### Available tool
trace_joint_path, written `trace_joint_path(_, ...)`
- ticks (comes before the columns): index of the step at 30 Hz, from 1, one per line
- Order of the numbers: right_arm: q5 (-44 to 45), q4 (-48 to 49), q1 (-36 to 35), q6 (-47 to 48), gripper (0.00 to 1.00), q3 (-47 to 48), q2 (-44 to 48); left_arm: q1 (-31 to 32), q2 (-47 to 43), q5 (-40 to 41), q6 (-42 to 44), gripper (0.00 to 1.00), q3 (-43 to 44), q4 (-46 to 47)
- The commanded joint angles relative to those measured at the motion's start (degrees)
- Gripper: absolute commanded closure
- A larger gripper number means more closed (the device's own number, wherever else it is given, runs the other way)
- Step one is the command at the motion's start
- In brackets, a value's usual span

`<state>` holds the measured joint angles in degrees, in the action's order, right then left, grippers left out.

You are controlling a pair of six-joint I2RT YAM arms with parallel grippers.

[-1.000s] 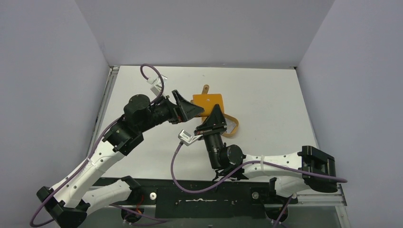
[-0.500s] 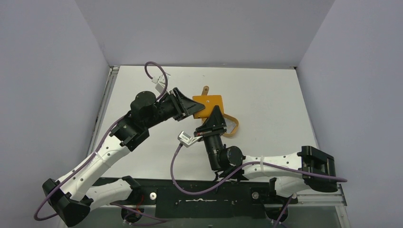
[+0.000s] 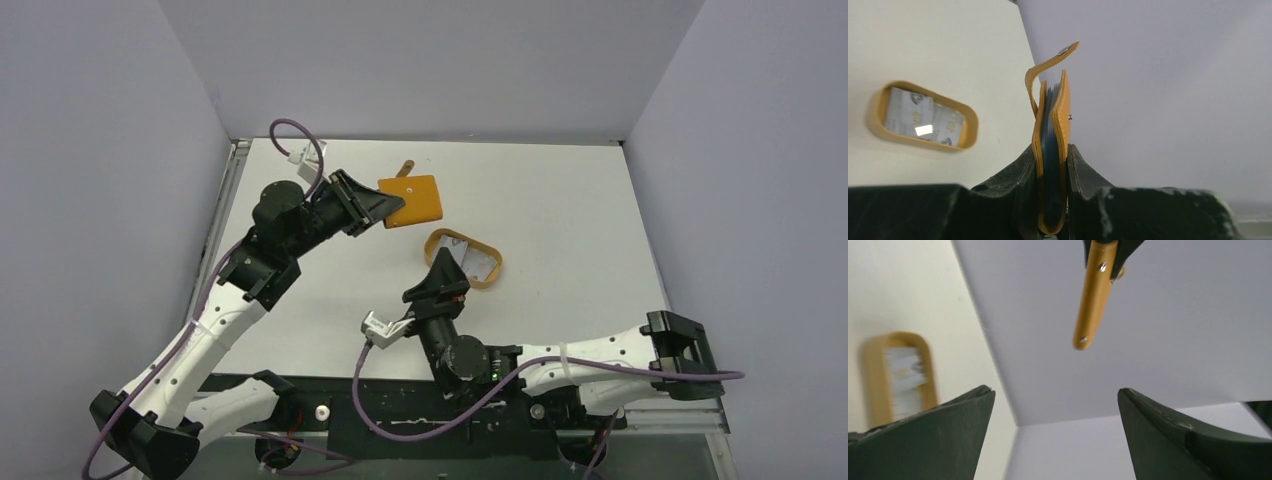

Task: Put the credit cards into the card holder
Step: Close the card holder at the center of the board.

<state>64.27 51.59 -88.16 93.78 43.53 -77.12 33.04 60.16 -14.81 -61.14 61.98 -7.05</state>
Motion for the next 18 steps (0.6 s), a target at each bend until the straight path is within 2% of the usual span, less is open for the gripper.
trace_joint_path(1,-5.63,-59.77,0.25,-54.88,0.0,14.48,9.59,-4.19,-3.72,-0.04,7.66,1.0,3.46,-0.15)
trace_joint_path(2,-13.39,-68.01,3.69,-65.33,0.0,17.3,11.36,-4.58,-4.1,-1.03,10.45,1.0,4.42,-1.53)
trace_joint_path(4,-36.27,-73.24,12.69,-79.9,0.0,19.58,15.65,-5.05,-4.38,-5.17,16.99,1.0,6.16,-4.25)
trace_joint_path(7,-63.65,-71.81,28.7,-93.67,0.0,19.76,21.28,-5.51,-4.14,-15.87,24.24,1.0,6.39,-5.64)
trace_joint_path(10,-85.45,-68.49,42.68,-105.17,0.0,19.39,23.97,-5.48,-4.7,-24.47,28.42,1.0,4.88,-6.25)
trace_joint_path(12,-97.87,-64.77,51.34,-112.26,0.0,18.66,24.66,-5.4,-5.19,-30.67,28.76,1.0,3.2,-4.27)
trace_joint_path(14,-107.18,-58.81,56.49,-120.81,0.0,16.98,24.41,-5.31,-5.24,-35.87,28.38,1.0,2.62,-1.53)
trace_joint_path(18,-114.33,-41.95,57.43,-135.96,0.0,11.9,23.1,-5.09,-4.69,-42.85,27.55,1.0,3.51,4.07)
